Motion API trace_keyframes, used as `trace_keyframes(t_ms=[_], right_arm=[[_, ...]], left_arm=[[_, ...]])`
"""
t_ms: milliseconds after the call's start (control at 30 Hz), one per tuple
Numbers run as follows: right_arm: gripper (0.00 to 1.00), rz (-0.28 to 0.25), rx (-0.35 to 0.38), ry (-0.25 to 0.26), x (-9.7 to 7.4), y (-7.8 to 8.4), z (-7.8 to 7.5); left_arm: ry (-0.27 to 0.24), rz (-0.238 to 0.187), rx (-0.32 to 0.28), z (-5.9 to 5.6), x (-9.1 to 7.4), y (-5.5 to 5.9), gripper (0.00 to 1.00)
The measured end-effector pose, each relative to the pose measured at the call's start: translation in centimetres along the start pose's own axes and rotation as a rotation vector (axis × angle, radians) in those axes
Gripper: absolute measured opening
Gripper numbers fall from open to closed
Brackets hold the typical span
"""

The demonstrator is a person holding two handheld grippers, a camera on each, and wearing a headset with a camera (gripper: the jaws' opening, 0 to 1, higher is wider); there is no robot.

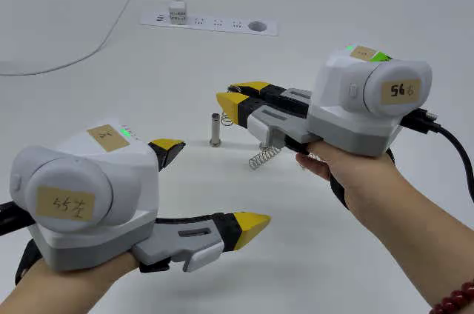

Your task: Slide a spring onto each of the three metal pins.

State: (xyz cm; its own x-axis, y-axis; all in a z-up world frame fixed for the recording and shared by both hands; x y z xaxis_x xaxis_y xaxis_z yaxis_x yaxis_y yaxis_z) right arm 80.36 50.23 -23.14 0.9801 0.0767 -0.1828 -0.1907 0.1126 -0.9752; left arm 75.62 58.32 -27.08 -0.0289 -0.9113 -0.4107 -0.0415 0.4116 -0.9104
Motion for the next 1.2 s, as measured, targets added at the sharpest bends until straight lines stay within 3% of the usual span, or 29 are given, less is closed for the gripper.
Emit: trace_keyframes(t_ms=[400, 767, 1200], right_arm=[[0.12, -0.005, 0.026, 0.049, 1.2, 0.7, -1.5], [0.12, -0.009, 0.064, 0.06, 1.9, 1.1, -1.5], [0.12, -0.004, 0.046, 0.054, 2.3, 1.2, -1.2]], left_arm=[[-0.02, -0.004, -0.007, 0.3, -0.1, -0.1, 0.93], [-0.023, -0.012, -0.013, 0.4, -0.1, -0.1, 0.98], [-0.024, -0.006, -0.018, 0.4, -0.1, 0.0, 0.99]])
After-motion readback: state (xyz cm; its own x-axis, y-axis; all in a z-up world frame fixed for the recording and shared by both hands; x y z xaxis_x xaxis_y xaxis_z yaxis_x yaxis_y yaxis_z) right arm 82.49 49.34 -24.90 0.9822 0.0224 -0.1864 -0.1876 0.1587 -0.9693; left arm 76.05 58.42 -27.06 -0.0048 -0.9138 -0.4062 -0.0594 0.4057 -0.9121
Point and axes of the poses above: the centre of the closed fingertips' face, and the gripper's own axes: x roughly forward along the fingers, z roughly to its left, y roughly out of its underside, the point moved 2 cm from there along -x, roughly backward along the fingers, and after that the axes turned 3 degrees about -y, right-handed, at the moved point
